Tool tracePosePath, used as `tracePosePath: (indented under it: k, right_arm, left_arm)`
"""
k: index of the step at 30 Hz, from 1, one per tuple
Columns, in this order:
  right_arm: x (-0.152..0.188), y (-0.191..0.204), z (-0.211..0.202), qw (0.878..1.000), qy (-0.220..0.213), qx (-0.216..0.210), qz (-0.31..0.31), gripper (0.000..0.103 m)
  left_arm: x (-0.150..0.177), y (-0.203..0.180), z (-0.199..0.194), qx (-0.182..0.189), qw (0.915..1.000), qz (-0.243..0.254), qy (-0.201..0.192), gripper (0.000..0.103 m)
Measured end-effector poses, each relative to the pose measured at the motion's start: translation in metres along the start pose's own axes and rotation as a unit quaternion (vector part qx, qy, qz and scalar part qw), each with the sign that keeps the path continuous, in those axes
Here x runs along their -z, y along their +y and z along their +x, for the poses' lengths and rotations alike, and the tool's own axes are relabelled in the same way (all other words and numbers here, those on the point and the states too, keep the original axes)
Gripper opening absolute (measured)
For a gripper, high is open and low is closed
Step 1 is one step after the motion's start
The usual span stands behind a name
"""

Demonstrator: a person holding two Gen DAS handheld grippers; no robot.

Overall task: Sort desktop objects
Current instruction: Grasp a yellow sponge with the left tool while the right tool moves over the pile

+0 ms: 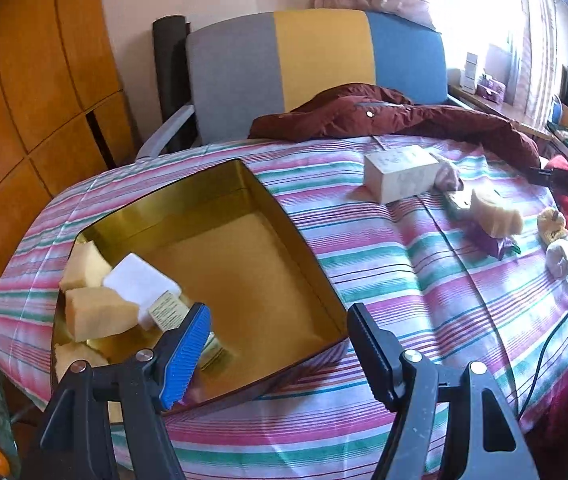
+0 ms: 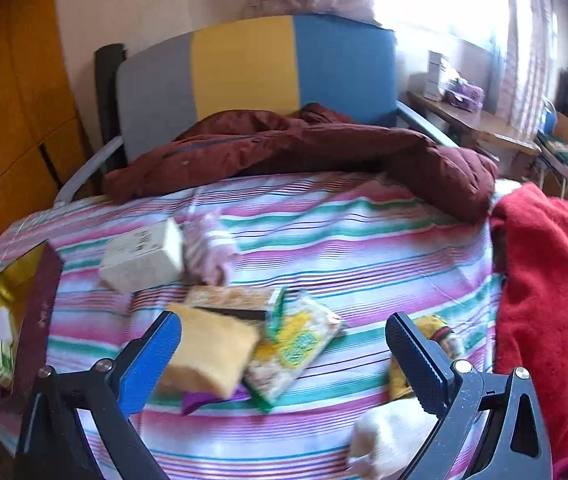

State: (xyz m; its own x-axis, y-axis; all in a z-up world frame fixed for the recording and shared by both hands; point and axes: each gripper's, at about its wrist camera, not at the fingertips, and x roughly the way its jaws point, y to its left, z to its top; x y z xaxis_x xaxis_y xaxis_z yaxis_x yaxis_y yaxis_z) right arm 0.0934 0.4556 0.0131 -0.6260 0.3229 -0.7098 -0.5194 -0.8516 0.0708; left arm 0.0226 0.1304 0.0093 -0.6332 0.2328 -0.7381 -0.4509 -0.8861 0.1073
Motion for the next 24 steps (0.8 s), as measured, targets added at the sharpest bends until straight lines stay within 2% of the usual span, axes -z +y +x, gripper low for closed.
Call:
tracePosePath:
  k: [4, 8, 12, 14, 17, 21, 24]
  right_arm:
    - [0.001, -0.024, 0.007, 0.999, 0.008, 0.009, 0.039, 0.103]
    - [0.002, -0.047, 0.010, 0.996, 0.022, 0.024, 0.086, 0.103]
    - [0.010, -0.083, 0.011, 0.984, 0.045, 0.025, 0.172, 0.103]
    - [0.015, -0.100, 0.010, 0.976, 0.050, 0.035, 0.207, 0.103]
    - [0.021, -0.119, 0.010, 0.965, 0.057, 0.031, 0.252, 0.103]
    - [0.028, -0.136, 0.010, 0.952, 0.062, 0.037, 0.297, 0.103]
    - [0.030, -0.141, 0.011, 0.948, 0.064, 0.043, 0.308, 0.103]
  left_arm:
    - [-0.004, -0.016, 0.003, 0.013, 0.9998, 0.016, 0.002, 0.071]
    - [-0.010, -0.036, 0.007, 0.052, 0.9983, 0.024, 0.007, 0.071]
    - [-0.015, -0.056, 0.015, 0.092, 0.9951, 0.027, 0.025, 0.071]
    - [-0.018, -0.064, 0.019, 0.113, 0.9927, 0.026, 0.034, 0.064]
    - [-0.020, -0.080, 0.025, 0.127, 0.9902, 0.035, 0.046, 0.062]
    - [-0.027, -0.096, 0.031, 0.150, 0.9865, 0.040, 0.053, 0.062]
    - [-0.032, -0.105, 0.032, 0.166, 0.9840, 0.037, 0.053, 0.062]
